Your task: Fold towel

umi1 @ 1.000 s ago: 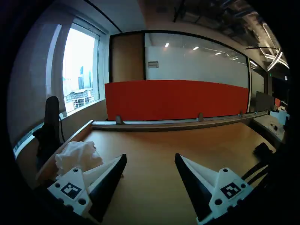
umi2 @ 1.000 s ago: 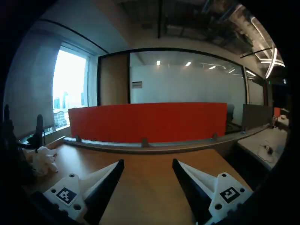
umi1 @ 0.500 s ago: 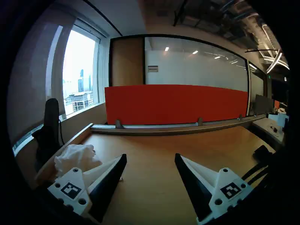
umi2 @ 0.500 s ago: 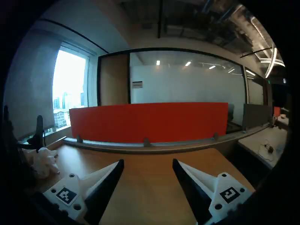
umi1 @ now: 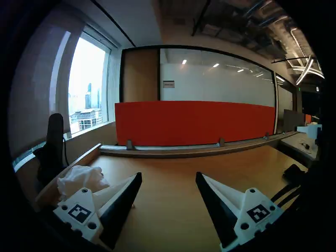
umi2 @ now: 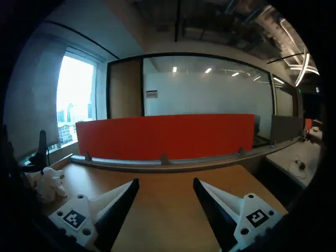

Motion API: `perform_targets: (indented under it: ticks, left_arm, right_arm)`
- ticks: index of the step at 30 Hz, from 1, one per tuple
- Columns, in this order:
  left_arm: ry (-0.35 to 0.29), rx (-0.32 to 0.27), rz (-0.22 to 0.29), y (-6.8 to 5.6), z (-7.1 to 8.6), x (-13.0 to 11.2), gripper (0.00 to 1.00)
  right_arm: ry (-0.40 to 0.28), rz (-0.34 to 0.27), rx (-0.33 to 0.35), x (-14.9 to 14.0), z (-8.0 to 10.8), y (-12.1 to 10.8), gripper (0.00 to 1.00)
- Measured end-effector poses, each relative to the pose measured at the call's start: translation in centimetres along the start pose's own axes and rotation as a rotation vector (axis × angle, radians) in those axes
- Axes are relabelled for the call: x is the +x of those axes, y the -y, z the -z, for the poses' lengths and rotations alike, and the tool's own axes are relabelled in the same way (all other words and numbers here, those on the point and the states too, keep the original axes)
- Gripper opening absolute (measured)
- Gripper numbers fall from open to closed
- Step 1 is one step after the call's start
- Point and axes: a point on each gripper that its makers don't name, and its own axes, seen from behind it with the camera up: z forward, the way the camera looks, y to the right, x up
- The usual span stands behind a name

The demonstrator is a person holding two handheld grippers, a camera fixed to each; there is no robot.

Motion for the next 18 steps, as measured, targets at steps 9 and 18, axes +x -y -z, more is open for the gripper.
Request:
perform_targets:
  ticks: [9, 18]
  left_arm:
    - [-0.048, 0.000, -0.022, -0.3, -0.1, -1.5, 0.95]
    - [-0.082, 0.026, -0.002, 0.8, -0.4, -3.8, 0.95]
  right_arm:
    - [-0.026, 0.006, -0.017, 0.1, 0.1, 0.9, 1.00]
    - [-0.018, 0.053, -0.032, -1.7, 0.3, 1.1, 1.00]
